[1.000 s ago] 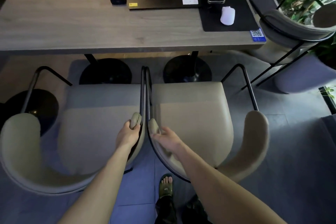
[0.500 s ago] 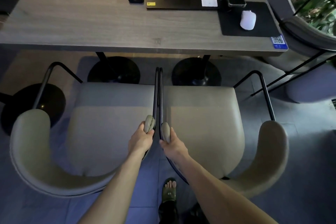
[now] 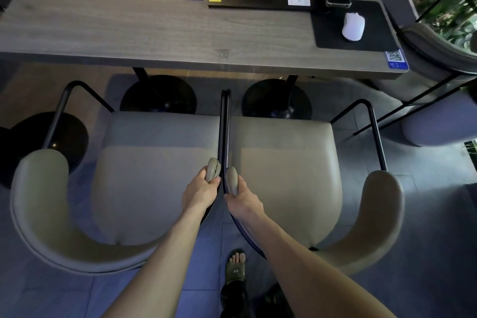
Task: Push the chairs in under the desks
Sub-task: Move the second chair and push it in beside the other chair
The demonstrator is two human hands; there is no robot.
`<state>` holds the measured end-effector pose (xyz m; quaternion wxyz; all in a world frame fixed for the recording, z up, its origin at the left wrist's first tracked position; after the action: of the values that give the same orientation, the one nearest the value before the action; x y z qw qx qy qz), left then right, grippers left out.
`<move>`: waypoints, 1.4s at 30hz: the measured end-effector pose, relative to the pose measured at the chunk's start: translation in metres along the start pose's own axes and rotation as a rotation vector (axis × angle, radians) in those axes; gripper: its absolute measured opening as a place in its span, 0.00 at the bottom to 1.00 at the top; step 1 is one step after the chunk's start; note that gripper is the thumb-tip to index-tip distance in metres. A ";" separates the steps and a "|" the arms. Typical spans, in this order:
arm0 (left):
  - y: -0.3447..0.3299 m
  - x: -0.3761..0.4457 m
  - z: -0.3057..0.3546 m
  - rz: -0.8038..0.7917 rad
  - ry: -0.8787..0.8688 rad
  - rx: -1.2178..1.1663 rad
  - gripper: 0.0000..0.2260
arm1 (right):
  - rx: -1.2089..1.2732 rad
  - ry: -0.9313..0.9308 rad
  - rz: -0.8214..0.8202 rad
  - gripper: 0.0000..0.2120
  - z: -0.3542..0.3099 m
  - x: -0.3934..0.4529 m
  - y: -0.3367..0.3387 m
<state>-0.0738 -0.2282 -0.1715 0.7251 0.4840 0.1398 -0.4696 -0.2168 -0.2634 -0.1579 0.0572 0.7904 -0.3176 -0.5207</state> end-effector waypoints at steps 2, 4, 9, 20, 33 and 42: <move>-0.001 0.001 -0.001 0.003 0.001 0.002 0.18 | -0.008 0.006 -0.004 0.33 0.000 -0.001 0.001; -0.001 0.001 -0.002 0.003 0.005 0.007 0.18 | -0.032 0.011 -0.014 0.33 -0.001 -0.001 0.002; -0.001 -0.001 -0.004 -0.025 0.014 0.024 0.22 | -0.056 0.011 -0.027 0.33 0.000 -0.002 0.003; 0.002 -0.006 -0.006 -0.019 -0.010 0.057 0.20 | -0.040 -0.001 -0.018 0.32 0.000 0.000 -0.001; 0.001 -0.006 -0.006 -0.014 -0.031 0.076 0.21 | -0.092 -0.007 0.005 0.34 0.004 0.003 -0.001; -0.008 -0.007 -0.006 -0.092 0.003 -0.072 0.22 | -0.031 0.007 -0.016 0.37 0.009 0.002 -0.002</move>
<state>-0.0824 -0.2195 -0.1742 0.7194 0.4516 0.1796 -0.4963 -0.2233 -0.2608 -0.1640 0.0664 0.7939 -0.3027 -0.5232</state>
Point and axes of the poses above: each hand's wrist, its own x-axis towards the middle knuckle, its own y-axis out of the back of the hand, z = x × y, the point moved 10 cm from there along x, towards the middle knuckle, and after that the axes turned 1 degree about -z, right-handed, at the moved point
